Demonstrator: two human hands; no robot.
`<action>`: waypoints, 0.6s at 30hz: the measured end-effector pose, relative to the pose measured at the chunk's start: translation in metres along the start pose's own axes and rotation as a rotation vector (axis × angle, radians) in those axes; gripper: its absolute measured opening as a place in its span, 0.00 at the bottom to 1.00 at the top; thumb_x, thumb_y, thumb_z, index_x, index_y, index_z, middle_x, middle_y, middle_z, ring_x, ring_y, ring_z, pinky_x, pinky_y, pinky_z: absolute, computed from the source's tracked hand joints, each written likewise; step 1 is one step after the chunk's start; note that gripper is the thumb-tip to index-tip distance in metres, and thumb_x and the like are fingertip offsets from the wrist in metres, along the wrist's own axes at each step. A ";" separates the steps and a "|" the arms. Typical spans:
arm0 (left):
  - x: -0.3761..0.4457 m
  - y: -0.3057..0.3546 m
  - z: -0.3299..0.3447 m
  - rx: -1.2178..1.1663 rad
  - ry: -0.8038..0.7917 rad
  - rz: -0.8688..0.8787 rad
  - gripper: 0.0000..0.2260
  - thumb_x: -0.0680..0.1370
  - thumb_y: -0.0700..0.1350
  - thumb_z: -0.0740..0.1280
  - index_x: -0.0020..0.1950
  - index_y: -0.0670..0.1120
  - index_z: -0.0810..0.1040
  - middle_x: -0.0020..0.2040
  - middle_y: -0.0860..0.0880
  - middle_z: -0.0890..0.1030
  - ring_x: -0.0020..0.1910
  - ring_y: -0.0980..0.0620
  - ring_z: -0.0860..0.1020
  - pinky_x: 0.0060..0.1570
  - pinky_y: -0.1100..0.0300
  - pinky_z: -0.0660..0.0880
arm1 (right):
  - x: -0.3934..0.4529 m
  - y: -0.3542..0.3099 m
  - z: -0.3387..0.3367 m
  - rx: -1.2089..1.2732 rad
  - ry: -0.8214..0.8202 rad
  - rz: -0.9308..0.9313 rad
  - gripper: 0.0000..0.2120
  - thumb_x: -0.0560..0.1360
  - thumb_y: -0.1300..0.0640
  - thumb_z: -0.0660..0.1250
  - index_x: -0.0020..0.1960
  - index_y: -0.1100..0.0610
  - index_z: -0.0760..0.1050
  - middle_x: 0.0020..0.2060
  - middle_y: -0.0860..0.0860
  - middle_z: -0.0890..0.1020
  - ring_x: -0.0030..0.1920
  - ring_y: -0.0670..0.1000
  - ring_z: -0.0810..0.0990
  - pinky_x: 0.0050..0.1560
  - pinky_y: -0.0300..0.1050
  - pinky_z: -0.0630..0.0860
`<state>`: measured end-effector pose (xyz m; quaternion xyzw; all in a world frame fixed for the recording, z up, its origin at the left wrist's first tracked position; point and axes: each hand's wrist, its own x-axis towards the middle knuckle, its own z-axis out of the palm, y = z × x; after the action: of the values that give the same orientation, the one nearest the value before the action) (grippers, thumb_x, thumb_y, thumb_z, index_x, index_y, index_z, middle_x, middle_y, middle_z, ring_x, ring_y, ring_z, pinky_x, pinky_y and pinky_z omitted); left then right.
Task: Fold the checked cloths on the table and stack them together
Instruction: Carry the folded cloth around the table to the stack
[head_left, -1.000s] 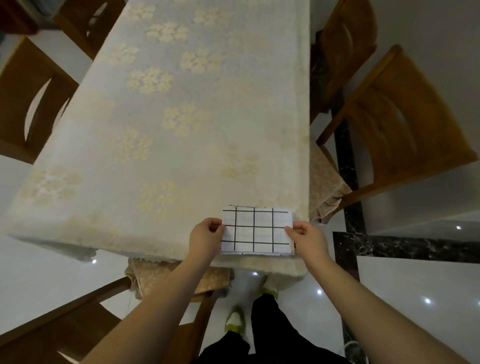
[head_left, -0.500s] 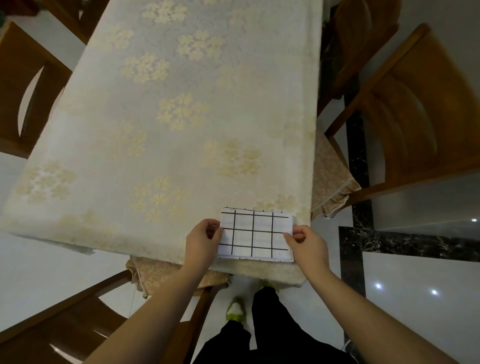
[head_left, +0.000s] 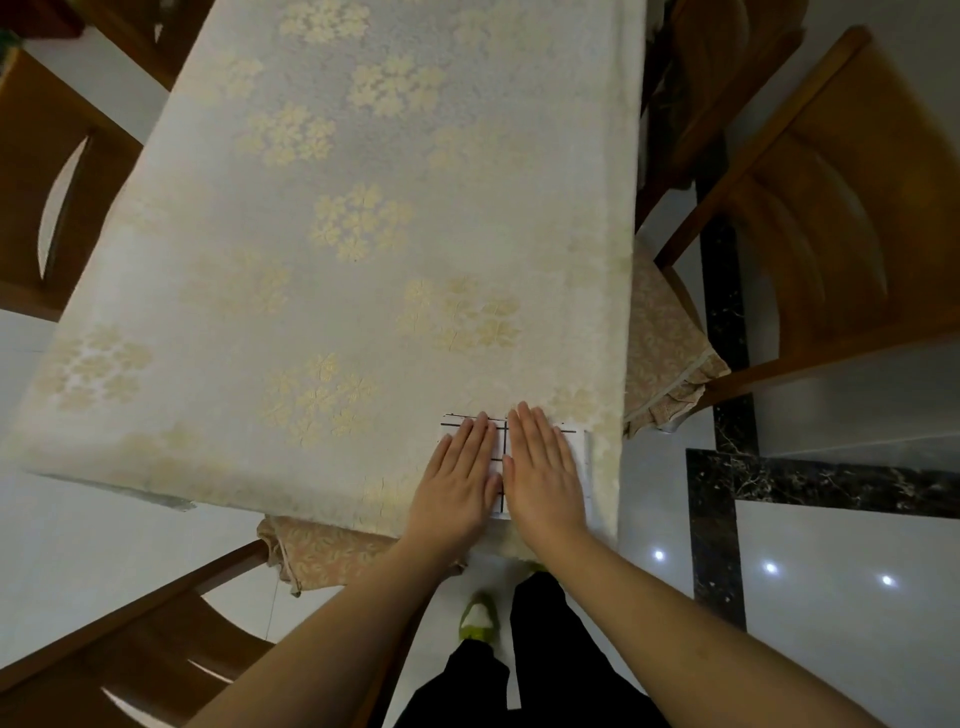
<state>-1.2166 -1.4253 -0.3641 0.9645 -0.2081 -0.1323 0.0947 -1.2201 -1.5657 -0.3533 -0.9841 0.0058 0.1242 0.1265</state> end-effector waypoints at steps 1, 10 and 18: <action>0.001 -0.001 0.001 0.003 -0.012 0.000 0.26 0.84 0.53 0.46 0.79 0.42 0.54 0.80 0.45 0.54 0.79 0.49 0.53 0.75 0.52 0.51 | 0.000 0.003 0.004 -0.013 -0.018 0.006 0.28 0.79 0.50 0.47 0.74 0.61 0.63 0.74 0.56 0.66 0.75 0.54 0.60 0.75 0.47 0.45; -0.001 -0.025 -0.005 0.055 -0.085 -0.108 0.39 0.78 0.69 0.45 0.80 0.46 0.43 0.81 0.49 0.43 0.79 0.51 0.43 0.77 0.53 0.43 | -0.010 0.038 0.006 -0.028 -0.020 0.075 0.33 0.79 0.42 0.48 0.78 0.60 0.54 0.78 0.55 0.56 0.78 0.52 0.54 0.75 0.51 0.52; 0.002 -0.030 -0.010 0.068 -0.162 -0.138 0.44 0.75 0.73 0.45 0.79 0.47 0.36 0.79 0.49 0.36 0.78 0.51 0.37 0.75 0.51 0.37 | -0.009 0.046 0.001 -0.045 -0.087 0.056 0.35 0.79 0.39 0.46 0.78 0.62 0.53 0.78 0.56 0.56 0.78 0.53 0.53 0.75 0.50 0.48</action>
<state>-1.2003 -1.3981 -0.3621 0.9653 -0.1524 -0.2089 0.0355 -1.2308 -1.6106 -0.3634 -0.9799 0.0249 0.1705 0.1010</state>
